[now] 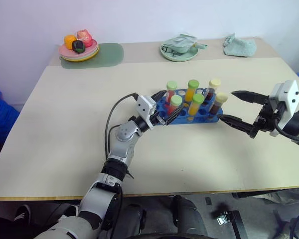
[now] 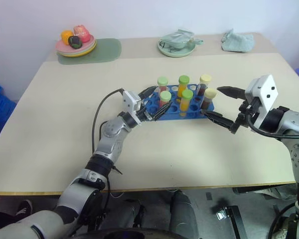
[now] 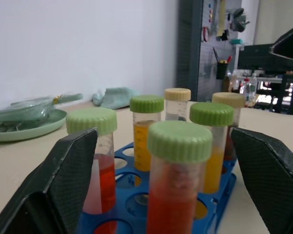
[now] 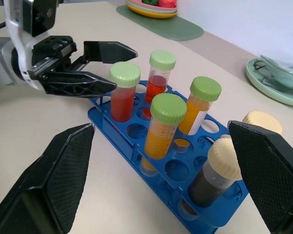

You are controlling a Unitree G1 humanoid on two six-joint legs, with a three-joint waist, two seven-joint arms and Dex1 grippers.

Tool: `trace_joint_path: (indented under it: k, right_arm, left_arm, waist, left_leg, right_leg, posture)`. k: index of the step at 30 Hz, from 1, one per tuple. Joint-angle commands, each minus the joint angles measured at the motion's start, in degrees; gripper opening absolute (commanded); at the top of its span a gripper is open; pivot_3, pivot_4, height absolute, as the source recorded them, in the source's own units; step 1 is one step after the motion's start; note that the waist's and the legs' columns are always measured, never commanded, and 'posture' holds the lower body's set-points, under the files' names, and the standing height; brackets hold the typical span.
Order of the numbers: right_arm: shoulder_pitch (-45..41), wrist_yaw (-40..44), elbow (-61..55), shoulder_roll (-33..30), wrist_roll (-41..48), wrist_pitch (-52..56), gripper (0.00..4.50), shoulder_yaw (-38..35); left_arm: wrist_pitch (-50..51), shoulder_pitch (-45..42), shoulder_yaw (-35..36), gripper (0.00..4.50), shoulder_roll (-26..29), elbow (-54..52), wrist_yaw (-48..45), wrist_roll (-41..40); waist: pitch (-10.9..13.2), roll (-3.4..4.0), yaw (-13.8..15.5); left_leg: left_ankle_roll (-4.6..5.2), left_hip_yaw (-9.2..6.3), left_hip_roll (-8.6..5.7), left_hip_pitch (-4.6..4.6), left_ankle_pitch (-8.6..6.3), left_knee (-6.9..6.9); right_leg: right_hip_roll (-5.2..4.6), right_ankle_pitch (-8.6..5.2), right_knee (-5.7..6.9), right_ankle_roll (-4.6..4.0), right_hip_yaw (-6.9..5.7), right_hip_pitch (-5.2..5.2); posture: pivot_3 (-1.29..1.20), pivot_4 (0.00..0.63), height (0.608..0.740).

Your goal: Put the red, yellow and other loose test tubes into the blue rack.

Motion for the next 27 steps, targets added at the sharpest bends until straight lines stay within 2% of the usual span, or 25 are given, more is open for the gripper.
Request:
trace_joint_path:
  k: [1,5,9,13,16,20,27]
  right_arm:
    - [0.46,1.42,-0.01,-0.65,0.41,-1.41,4.50,-1.77]
    - [0.68,3.38,3.54,-1.69,-0.89,-3.57,4.50,-2.58]
    - [0.98,5.33,6.25,-2.38,-1.86,-5.59,4.50,-2.38]
    - [1.69,8.00,7.81,-2.77,-1.54,-6.38,4.50,-2.74]
    - [1.30,9.70,9.58,-3.19,-1.43,-6.52,4.50,-2.58]
    - [1.21,11.51,10.86,-2.35,-0.25,-8.30,4.50,-4.01]
    - [3.41,17.25,14.34,-4.03,-2.36,-11.74,4.50,-3.09]
  left_arm:
    - [4.51,2.97,-0.15,4.45,2.09,-10.75,-0.51,-1.87]
    - [14.68,8.29,-0.63,4.45,7.55,-25.35,-2.33,-4.90]
    - [23.98,11.39,1.24,4.45,14.79,-35.28,-5.47,-10.33]
    - [31.92,15.58,9.33,4.45,29.59,-40.62,-15.64,-19.76]
    - [35.95,16.73,14.31,4.45,36.96,-39.96,-20.68,-25.39]
    - [37.50,17.55,20.54,4.45,45.37,-34.60,-28.19,-27.92]
    - [33.26,18.82,26.43,4.45,53.12,-25.70,-37.38,-26.66]
  waist:
    - [0.00,0.00,-0.02]
    - [-0.01,0.01,-0.04]
    - [-0.01,0.02,0.02]
    - [-0.02,0.06,-0.49]
    - [0.00,0.11,-0.53]
    - [0.01,0.11,0.01]
    - [0.02,0.14,-0.24]
  left_leg:
    - [0.00,0.00,0.00,0.00,0.00,0.00]
    - [0.00,0.00,0.03,0.00,0.00,0.00]
    - [0.00,0.00,0.02,0.01,0.00,0.00]
    - [-0.01,0.03,0.10,0.03,-0.01,-0.05]
    - [-0.03,0.17,0.28,0.02,-0.02,-0.11]
    - [0.02,0.25,0.28,0.03,-0.04,-0.07]
    - [0.03,0.41,0.35,0.05,-0.05,-0.12]
  right_leg:
    - [0.00,0.00,0.00,0.00,0.00,0.00]
    - [0.03,0.00,0.01,0.00,0.01,0.00]
    - [0.03,0.00,0.03,-0.01,0.02,0.00]
    - [0.10,-0.01,0.06,-0.02,0.03,-0.05]
    - [0.25,0.02,0.06,-0.09,0.08,-0.13]
    - [0.24,0.05,0.03,-0.13,0.08,-0.07]
    - [0.26,0.06,0.02,-0.15,0.07,-0.12]
  posture:
    - [0.00,0.150,0.740]
    - [0.00,0.150,0.740]
    - [0.00,0.150,0.740]
    - [0.00,0.150,0.740]
    - [0.00,0.150,0.740]
    - [0.00,0.150,0.740]
    - [0.00,0.150,0.740]
